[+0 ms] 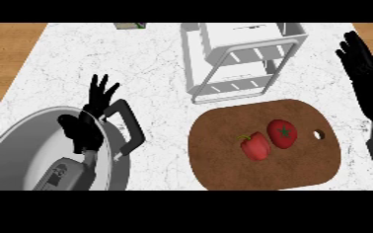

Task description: Pick the bell pepper from the cutting board and place it in the tiered basket

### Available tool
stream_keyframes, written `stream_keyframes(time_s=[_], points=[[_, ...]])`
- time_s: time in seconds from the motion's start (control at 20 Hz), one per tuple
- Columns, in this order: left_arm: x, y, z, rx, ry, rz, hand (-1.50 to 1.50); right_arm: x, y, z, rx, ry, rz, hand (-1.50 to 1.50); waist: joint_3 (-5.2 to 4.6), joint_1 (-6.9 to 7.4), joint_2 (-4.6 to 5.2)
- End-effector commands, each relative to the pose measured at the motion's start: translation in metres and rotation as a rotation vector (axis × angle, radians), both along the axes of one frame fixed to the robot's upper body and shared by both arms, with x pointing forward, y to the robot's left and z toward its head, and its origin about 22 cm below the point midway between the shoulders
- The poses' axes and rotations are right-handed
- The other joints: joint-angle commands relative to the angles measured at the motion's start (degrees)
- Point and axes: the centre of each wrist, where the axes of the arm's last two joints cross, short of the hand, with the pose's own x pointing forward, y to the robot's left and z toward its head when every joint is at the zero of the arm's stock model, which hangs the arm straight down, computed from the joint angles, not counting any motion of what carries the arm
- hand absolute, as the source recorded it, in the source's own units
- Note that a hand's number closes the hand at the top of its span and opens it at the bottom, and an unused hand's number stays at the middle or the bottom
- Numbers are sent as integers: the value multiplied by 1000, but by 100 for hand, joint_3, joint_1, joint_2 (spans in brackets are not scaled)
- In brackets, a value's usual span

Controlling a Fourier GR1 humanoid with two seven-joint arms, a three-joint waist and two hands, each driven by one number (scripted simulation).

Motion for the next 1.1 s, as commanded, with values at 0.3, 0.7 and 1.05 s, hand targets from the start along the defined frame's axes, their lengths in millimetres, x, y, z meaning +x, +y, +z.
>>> stream_keyframes(time_s=[0.3, 0.7, 1.05], points=[[-48, 31, -40, 98, 233, 108, 0, -12, -25, 60, -369, -379, -212, 150, -381, -593, -135], [-61, 39, -30, 114, 250, 93, 0, -64, 32, -5, 140, -510, -165, -150, -344, -372, -114], [-76, 18, -33, 89, 244, 91, 0, -104, 28, -4, -235, -175, 32, -150, -394, -456, -100]])
